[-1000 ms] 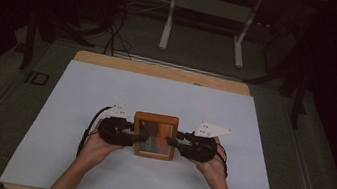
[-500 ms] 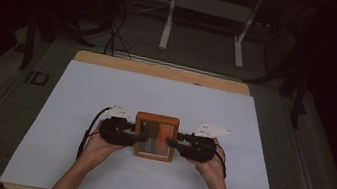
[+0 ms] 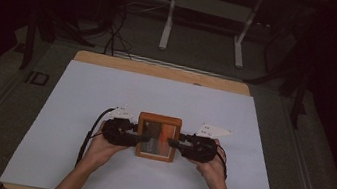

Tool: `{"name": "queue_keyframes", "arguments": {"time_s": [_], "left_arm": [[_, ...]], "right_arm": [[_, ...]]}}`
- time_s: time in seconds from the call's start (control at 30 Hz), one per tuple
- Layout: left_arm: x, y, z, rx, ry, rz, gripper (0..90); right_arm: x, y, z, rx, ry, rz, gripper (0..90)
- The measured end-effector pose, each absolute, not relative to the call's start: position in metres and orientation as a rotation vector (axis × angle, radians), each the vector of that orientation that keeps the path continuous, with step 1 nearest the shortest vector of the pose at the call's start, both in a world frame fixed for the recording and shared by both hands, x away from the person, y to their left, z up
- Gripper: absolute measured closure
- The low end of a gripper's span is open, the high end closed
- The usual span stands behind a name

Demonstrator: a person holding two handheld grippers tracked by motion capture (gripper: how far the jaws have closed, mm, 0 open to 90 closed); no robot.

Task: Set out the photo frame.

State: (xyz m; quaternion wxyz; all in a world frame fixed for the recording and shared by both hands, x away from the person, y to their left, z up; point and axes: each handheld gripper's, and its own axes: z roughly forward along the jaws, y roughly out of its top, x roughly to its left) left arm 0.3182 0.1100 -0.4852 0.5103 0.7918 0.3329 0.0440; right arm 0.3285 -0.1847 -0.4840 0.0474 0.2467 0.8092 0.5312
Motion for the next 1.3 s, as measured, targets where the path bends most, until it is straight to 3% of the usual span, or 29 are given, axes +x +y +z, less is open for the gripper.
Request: {"name": "queue_keyframes", "arguments": {"time_s": [1.3], "left_arm": [[0.325,0.105,-0.494,1.845,0.883,0.126,53.6]], "right_arm": [[0.341,-0.186,-0.497,0.895,2.437,1.647,59.7]]}}
